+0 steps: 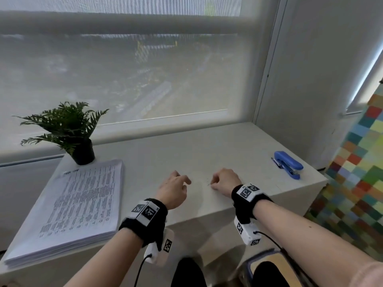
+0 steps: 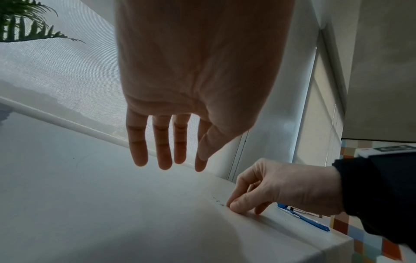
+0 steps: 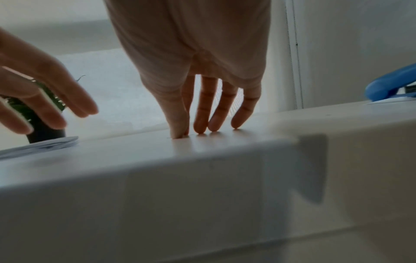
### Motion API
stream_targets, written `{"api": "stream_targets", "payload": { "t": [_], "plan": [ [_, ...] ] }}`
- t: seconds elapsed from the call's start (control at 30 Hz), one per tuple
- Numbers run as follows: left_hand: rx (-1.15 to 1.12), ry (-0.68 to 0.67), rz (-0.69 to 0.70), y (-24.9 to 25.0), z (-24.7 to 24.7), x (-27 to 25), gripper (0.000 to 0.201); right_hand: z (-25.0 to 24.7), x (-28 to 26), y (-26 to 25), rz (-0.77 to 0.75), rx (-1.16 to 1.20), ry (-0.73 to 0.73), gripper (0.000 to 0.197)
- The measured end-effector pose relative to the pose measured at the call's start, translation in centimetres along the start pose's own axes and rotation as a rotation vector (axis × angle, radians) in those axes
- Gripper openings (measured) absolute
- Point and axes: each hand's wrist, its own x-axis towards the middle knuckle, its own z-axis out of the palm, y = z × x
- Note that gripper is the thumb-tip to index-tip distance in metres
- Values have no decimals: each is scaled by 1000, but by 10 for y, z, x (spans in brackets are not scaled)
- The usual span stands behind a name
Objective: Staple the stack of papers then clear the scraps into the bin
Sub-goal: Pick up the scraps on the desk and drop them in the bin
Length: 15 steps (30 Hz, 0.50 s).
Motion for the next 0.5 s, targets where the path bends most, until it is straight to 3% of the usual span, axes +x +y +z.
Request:
{"api": "stream_targets", "payload": {
  "t": [0.27, 0.37, 0.5],
  "plan": [
    [-14, -35, 11, 7, 4, -2, 35, 2, 4, -4, -89, -63, -15, 28],
    [-16, -11, 17, 5, 2, -2, 34, -10, 9, 8, -97, 9, -17, 29],
    [-23, 24, 11, 3, -2, 0, 33, -11, 10, 24, -157, -71, -81, 36]
  ]
}}
